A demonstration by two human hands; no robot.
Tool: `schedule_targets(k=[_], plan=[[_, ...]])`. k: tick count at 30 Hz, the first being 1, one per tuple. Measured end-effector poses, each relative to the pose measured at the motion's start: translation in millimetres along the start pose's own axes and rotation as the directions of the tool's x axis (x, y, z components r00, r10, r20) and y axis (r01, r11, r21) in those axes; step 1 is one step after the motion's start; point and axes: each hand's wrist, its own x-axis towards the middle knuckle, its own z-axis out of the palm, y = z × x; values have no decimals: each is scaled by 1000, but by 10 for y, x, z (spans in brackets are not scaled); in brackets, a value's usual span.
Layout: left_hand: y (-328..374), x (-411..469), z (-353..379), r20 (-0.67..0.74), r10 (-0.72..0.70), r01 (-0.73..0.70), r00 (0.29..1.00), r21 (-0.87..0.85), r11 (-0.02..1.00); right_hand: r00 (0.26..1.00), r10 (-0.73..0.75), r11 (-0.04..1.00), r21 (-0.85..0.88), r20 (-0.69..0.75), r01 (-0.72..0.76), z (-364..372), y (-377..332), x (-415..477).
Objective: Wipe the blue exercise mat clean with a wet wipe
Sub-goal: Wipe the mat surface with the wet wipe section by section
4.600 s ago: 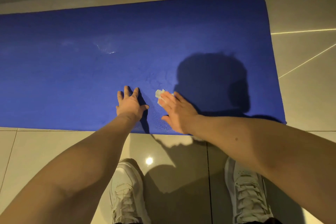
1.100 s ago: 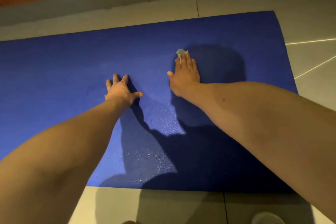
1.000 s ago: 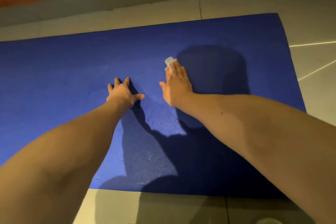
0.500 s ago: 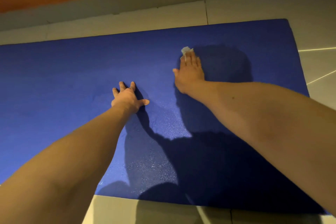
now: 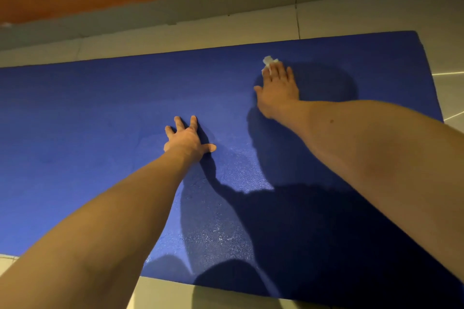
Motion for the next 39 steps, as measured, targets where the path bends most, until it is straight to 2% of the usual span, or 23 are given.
schedule_targets(k=[2, 4, 7, 11, 12, 14, 16, 18, 20, 22, 24, 26, 29, 31, 34, 36, 39], plan=[[4, 43, -22, 8, 13, -13, 1000, -2, 1000, 999, 38, 992, 122, -9, -36, -6, -203, -16], [-9, 92, -42, -6, 35, -34, 999, 37, 999, 999, -17, 971, 239, -45, 27, 73, -477, -97], [-76, 145, -43, 14, 72, -72, 997, -22, 997, 971, -239, 963, 119, -26, 241, 223, -789, -234], [-129, 161, -37, 30, 87, -84, 996, -81, 993, 910, -415, 910, 15, 21, 415, 191, -615, -118], [-127, 164, -41, 31, 88, -85, 996, -81, 993, 913, -408, 913, 5, -2, 408, 133, -500, -47], [-134, 153, -36, 25, 86, -84, 996, -80, 993, 961, -270, 962, 23, -52, 272, 10, -223, 148], [-147, 125, -24, 11, 87, -86, 996, -58, 995, 996, -83, 997, 2, -20, 83, -109, -29, 296], [-148, 113, -17, -7, 90, -90, 996, -35, 995, 999, 36, 999, -6, 15, -36, -141, -46, 373], [-146, 101, -28, -17, 90, -90, 996, -20, 996, 999, 35, 997, 72, 5, -36, -89, -270, 359], [-152, 94, -36, -25, 90, -91, 996, -11, 996, 998, -51, 984, 168, -45, 58, 8, -578, 301], [-159, 87, -36, -30, 93, -93, 995, -7, 996, 981, -190, 974, 119, -42, 194, 86, -842, 214], [-162, 80, -30, -31, 97, -97, 995, -1, 995, 948, -316, 948, 35, 36, 315, 86, -914, 188], [-166, 93, -24, -37, 95, -94, 995, 14, 995, 914, -406, 913, 34, 5, 406, -3, -694, 301], [-171, 101, -18, -39, 93, -92, 995, 26, 995, 943, -328, 942, 50, -46, 331, -77, -469, 442], [-170, 102, -19, -40, 96, -95, 995, 42, 995, 993, -114, 993, 18, -11, 114, -185, -311, 629], [-172, 104, -14, -47, 99, -97, 994, 44, 994, 1000, -16, 999, 50, 8, 16, -206, -406, 677], [-175, 107, -10, -54, 98, -96, 994, 45, 994, 999, -53, 992, 118, 4, 52, -172, -714, 676]])
